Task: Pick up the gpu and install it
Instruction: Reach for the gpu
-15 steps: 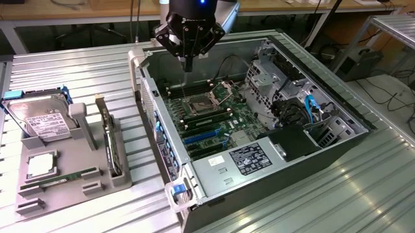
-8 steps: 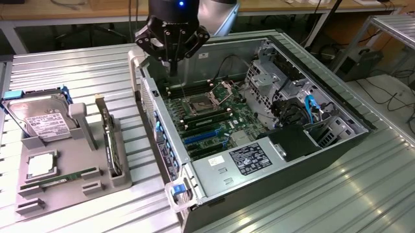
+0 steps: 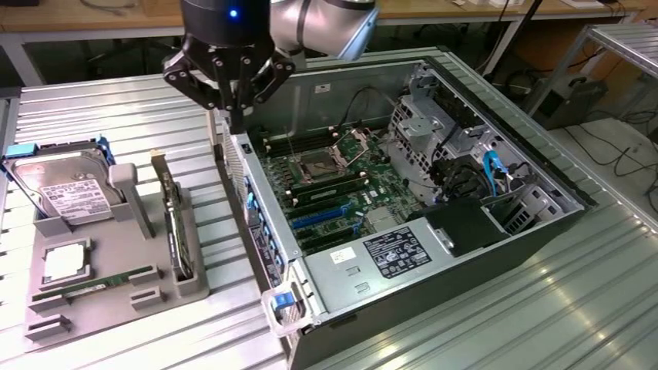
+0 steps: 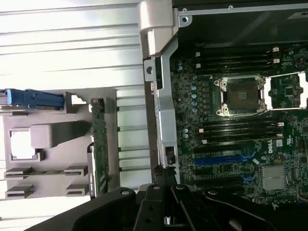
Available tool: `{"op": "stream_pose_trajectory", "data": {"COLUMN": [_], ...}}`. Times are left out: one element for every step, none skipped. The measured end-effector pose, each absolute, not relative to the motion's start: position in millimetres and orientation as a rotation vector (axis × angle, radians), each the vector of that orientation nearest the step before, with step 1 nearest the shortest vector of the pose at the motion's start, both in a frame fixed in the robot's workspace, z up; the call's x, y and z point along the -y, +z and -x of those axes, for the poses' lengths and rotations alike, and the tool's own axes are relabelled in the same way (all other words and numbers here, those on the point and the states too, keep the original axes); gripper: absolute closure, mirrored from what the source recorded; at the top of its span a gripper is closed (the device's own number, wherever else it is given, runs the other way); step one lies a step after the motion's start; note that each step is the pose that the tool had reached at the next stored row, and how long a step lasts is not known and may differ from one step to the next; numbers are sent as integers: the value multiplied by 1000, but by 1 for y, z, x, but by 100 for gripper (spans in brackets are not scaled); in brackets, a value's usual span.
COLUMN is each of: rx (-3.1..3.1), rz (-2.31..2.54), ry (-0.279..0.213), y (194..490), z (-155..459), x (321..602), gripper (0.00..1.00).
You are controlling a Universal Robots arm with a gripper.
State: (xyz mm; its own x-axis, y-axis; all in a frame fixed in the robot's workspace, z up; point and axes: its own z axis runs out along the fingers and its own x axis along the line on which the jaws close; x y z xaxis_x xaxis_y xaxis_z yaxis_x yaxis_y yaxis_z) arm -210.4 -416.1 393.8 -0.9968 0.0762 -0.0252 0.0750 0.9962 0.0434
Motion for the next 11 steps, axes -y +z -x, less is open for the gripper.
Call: {"op": "stream_pose_trajectory", "data": {"rx": [-3112,-3112,-3112,-3112,-3112,-3112,-3112,-3112,-3112,-3112,-3112], "rz": [-118,-118,-118,-118,-118,-118,-118,-118,-118,-118,-118], "ry": [66,66,66,66,66,66,66,66,66,66,66], "y": [394,394,393,392,392,391,389,387,384,382,380], "z": [216,221,228,235,239,243,251,258,265,272,277], "x": [417,418,420,421,422,422,424,425,426,427,427], "gripper": [89,89,89,89,89,89,89,89,89,89,89]}}
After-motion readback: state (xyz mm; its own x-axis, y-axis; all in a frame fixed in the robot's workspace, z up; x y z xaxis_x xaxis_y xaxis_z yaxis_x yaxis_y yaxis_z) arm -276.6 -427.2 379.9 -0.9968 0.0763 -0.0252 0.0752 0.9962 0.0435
